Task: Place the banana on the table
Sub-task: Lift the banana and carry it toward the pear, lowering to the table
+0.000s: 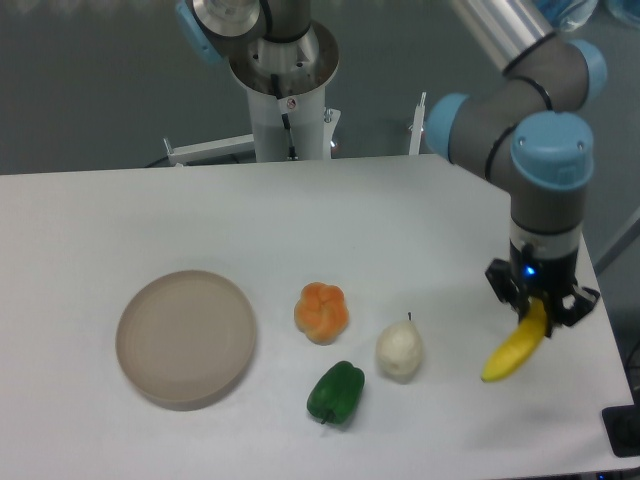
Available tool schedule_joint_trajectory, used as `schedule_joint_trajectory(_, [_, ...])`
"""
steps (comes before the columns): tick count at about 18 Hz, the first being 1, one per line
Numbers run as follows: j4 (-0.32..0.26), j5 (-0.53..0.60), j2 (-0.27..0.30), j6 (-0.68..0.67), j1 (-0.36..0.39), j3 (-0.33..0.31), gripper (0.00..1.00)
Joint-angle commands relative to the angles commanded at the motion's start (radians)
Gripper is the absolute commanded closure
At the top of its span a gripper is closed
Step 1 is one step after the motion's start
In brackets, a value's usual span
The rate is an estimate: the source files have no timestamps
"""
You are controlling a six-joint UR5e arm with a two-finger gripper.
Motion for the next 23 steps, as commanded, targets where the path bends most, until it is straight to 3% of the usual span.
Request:
schedule_joint_trajectory(6, [0.003, -0.067, 0.046, 0.264, 0.097, -0.124, 0.66])
schedule_joint_trajectory(15, [0.006, -0.071, 0.045, 0.483, 0.140, -0.247, 0.66])
schedule_joint_trajectory(19, [0.012, -0.071, 0.057, 0.493, 0.118, -0.331, 0.66])
schedule_joint_trajectory(21, [0.044, -0.072, 0.068, 0.484, 0.124, -0.383, 0.66])
schedule_joint_trajectory(23, [0.058, -0.072, 0.068, 0.419, 0.126, -0.405, 0.66])
